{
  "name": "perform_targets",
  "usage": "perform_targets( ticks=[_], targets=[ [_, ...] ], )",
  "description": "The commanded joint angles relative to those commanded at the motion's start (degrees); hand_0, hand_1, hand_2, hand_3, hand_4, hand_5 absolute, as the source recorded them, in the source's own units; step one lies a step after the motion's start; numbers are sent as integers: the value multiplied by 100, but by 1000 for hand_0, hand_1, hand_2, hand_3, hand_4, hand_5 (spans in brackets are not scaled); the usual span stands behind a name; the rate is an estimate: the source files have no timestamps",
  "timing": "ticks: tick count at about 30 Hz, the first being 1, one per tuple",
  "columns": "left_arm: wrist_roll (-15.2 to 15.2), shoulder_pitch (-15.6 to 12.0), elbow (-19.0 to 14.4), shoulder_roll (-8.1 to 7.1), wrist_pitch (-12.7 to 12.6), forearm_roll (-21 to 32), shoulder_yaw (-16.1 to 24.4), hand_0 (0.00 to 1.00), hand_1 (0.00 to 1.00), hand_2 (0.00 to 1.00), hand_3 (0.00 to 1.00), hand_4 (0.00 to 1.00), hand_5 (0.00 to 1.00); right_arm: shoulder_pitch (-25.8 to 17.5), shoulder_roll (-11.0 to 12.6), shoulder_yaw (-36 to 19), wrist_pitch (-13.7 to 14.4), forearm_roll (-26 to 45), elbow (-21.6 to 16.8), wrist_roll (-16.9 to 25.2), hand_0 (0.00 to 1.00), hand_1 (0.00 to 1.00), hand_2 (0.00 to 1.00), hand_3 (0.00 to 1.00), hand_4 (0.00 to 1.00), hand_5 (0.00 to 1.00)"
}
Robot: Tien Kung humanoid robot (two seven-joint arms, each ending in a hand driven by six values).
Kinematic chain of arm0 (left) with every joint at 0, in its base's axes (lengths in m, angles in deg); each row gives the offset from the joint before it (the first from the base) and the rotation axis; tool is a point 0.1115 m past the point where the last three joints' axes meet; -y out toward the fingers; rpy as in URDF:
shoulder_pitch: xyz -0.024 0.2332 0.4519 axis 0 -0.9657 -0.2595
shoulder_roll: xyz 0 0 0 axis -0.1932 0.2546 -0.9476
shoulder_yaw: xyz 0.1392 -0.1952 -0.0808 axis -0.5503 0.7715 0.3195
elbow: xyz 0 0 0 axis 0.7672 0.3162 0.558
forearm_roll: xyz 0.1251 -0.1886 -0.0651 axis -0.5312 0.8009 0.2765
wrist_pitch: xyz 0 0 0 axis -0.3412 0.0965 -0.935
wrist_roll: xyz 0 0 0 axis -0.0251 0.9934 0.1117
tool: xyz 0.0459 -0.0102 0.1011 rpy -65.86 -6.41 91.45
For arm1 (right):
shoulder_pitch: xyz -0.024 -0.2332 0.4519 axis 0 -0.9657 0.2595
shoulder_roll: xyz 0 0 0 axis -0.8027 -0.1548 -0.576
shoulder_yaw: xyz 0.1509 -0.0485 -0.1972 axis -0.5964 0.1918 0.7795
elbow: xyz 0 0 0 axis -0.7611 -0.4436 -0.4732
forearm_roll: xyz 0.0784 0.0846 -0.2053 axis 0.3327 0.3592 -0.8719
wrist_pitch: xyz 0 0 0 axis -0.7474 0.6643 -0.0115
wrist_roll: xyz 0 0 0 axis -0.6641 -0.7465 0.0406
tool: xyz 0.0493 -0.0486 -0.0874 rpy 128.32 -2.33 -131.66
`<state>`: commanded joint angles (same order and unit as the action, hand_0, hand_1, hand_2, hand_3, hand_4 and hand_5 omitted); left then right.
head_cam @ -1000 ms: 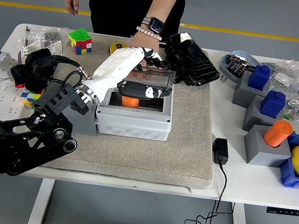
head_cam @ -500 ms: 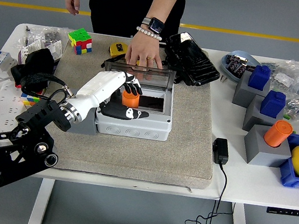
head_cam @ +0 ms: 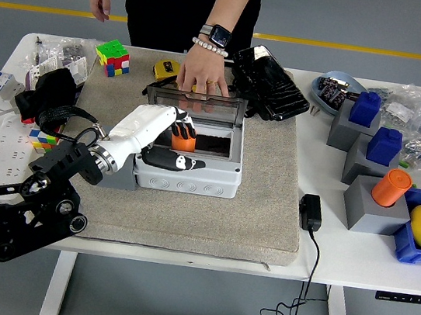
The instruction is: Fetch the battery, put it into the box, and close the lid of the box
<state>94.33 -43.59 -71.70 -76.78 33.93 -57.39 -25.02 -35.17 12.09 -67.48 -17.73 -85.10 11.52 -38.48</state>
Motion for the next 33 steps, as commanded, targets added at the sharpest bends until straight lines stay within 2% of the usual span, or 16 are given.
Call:
perform_targets(
  ticks=[7,21,29,33],
  targets=[
    [-68,156,200,137,-13,108,-169,323,503,518,510,998,551,11,5,-7,3,7,-5,5,568,631,640,542,860,383],
    [-301,425,449,565,-127,523,-519,335,506,521,511,998,547,6,10,56,4,27,-15,9,569,630,639,543,858,380],
    [-526,585,558,864,-240,829,-702,345,510,522,510,998,548,24,7,77,7,22,-31,16,571,631,639,544,858,380],
    [-561,580,493,879,-269,841,-709,350,509,525,510,998,547,22,6,63,11,2,-51,21,571,629,639,544,858,379]
  ],
)
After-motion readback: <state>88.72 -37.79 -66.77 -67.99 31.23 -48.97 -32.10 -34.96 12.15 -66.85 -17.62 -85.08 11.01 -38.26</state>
